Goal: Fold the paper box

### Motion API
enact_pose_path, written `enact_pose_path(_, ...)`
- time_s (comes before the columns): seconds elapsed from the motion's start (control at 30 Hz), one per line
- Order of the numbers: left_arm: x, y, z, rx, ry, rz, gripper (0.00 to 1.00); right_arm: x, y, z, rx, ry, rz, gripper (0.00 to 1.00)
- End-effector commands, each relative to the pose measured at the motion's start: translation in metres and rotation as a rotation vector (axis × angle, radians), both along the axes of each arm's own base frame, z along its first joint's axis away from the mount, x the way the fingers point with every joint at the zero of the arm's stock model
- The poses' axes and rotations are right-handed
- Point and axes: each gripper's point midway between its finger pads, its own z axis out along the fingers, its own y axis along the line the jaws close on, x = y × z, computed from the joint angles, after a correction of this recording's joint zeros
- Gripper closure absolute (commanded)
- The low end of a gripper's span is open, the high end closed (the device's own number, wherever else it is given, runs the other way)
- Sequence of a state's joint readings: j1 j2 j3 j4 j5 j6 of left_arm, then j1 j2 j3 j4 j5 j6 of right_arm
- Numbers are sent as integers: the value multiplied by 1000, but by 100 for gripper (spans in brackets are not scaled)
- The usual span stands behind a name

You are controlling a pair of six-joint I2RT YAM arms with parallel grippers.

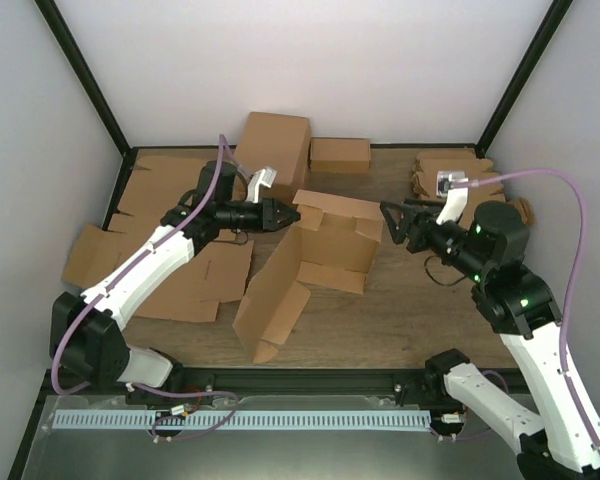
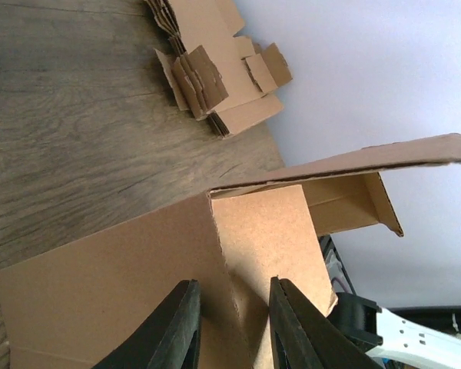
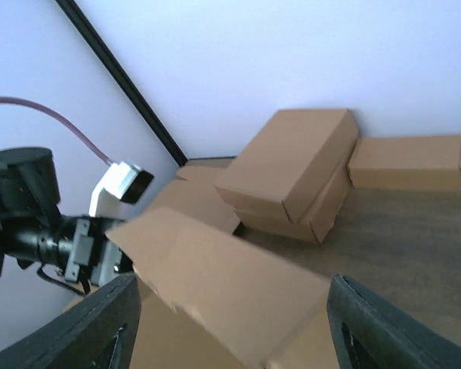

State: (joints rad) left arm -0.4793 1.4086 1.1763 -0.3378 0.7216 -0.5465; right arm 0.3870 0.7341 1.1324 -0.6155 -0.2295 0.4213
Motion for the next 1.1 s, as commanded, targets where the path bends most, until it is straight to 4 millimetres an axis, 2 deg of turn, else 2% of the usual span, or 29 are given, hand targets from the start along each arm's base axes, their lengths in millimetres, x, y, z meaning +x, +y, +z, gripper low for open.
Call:
enact_pose_path(0.0,-1,-5,3,-11,-21,-24,73,10,7,48,-22,-117,34,30)
enact_pose_path(0.1,-1,-5,2,-8,-21,-23,73,28,26,49,-74,-113,109,30)
enact_pose_path(0.23,-2,-5,3,-10,-22,-28,73,56,55,19,-180,1,245,27)
enact_pose_path(0.27,-2,-6,3,-10,-20,-30,73,64,58,9,-205,27,252,26)
enact_pose_path(0.37,-3,-6,1,-8,-18,-34,73,75,61,-3,-263,28,260,27)
enact_pose_path(0.47,-3,-6,-1,-6,-15,-37,73,67,75,-16,-264,59,363,27)
enact_pose_path(0.67,-3,-5,1,-4,-22,-40,73,40,101,-57,-301,156,505,34)
enact_pose_path(0.87,-6,-4,0,2,-20,-41,73,13,103,-83,-329,184,537,35)
enact_pose_path(1.07,-5,-3,5,2,-34,-29,73,15,96,-89,-386,153,488,34)
